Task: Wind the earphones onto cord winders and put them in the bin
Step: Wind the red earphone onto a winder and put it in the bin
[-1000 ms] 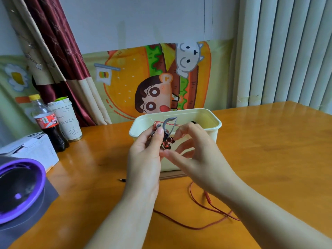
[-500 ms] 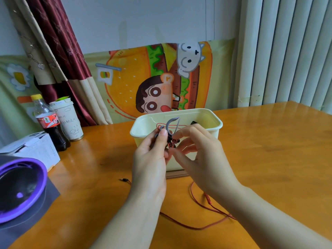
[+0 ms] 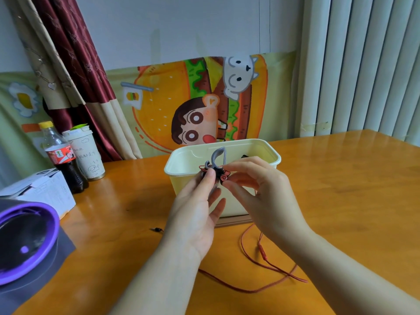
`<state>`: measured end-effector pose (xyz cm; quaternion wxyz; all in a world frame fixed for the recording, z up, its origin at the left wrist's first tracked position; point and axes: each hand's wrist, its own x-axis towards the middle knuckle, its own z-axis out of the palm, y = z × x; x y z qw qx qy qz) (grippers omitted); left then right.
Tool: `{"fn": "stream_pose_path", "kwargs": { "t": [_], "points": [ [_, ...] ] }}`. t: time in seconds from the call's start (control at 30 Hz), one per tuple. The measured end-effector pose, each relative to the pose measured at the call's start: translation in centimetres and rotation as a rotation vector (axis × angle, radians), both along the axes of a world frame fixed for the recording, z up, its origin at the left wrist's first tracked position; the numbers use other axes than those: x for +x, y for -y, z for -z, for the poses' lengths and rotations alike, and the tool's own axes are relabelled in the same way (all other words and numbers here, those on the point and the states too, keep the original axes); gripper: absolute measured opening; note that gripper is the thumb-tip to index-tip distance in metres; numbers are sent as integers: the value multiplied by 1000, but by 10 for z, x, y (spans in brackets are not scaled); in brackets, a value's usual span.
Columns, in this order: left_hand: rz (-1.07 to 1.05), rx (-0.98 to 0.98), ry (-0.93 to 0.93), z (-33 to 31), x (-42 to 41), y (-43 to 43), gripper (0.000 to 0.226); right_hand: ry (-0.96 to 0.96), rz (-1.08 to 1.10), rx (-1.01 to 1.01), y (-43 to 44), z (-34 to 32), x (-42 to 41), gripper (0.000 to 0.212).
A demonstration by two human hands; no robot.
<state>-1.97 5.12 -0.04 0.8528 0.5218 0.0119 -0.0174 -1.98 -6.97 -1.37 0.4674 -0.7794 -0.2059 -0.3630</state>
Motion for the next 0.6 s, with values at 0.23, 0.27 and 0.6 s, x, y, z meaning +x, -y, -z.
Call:
{"fn": "stream_pose_path", "kwargs": {
  "t": [0.23, 0.27, 0.6],
  "points": [
    [-16, 169, 130, 2, 6, -6, 12, 86, 37, -56, 6, -1, 2, 27],
    [-22, 182, 135, 3, 7, -7, 12, 106, 48, -70, 7, 0, 2, 27],
    [2, 186, 193, 4, 8, -10, 34, 203, 58, -113, 11, 0, 4, 24]
  ]
}}
